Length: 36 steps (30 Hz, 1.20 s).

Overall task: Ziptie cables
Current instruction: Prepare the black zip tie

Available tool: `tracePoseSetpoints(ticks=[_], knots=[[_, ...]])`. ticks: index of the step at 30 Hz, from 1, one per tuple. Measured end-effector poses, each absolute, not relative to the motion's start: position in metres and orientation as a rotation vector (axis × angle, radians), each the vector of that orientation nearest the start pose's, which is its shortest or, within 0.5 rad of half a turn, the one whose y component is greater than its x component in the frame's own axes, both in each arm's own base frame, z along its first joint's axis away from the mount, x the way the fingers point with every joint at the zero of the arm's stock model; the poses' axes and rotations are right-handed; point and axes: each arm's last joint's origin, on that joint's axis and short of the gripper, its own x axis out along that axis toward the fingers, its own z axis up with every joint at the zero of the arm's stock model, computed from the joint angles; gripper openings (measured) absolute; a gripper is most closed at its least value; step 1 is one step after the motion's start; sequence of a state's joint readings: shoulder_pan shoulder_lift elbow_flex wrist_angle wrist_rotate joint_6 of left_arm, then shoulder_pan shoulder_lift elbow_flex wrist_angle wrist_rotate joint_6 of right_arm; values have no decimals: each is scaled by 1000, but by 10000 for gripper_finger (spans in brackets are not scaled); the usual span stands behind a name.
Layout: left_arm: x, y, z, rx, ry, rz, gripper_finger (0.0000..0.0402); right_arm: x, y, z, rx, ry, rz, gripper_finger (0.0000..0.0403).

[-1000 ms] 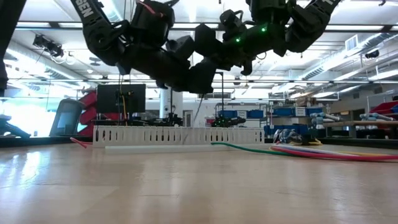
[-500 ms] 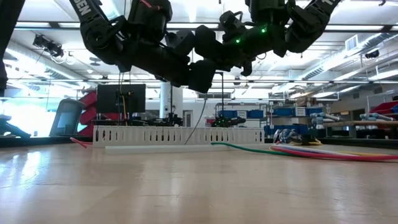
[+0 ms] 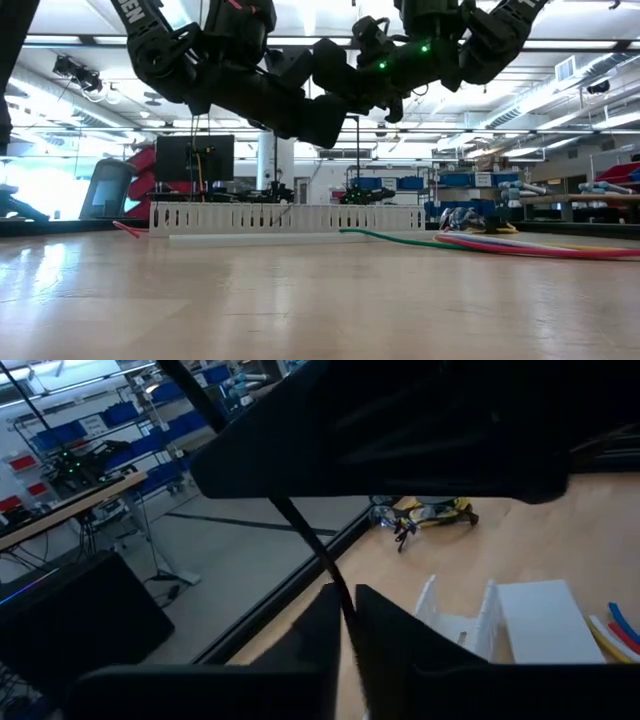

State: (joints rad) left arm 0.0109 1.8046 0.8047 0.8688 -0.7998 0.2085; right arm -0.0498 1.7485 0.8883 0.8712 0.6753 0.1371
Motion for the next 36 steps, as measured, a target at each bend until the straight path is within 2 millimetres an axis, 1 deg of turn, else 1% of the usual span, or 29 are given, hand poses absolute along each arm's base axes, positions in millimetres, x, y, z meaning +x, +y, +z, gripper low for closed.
tracePoseSetpoints(ticks=[2, 3, 11, 16, 20, 24, 29, 33, 36], knots=[[351, 25, 175, 249, 211, 794, 10, 361, -36, 217, 132, -53, -724, 0], [351, 25, 175, 250, 213, 794, 7, 361, -36, 217, 131, -50, -723, 0], [350, 25, 172, 261, 241, 789, 3, 361, -36, 216, 105, -33, -725, 0], [352, 23, 170, 239, 244, 722, 2, 360, -32, 214, 59, 17, -718, 5], [350, 21, 169, 200, 259, 635, 1, 356, -26, 219, 27, 75, -702, 21], [340, 23, 170, 151, 259, 584, 1, 349, -19, 227, -12, 131, -681, 44], [322, 26, 173, 77, 233, 527, 1, 336, -13, 236, -51, 236, -663, 66], [308, 30, 179, -8, 161, 468, 0, 323, -10, 244, -70, 310, -651, 77], [300, 37, 181, -88, 97, 448, 0, 316, -8, 245, -66, 360, -642, 80]])
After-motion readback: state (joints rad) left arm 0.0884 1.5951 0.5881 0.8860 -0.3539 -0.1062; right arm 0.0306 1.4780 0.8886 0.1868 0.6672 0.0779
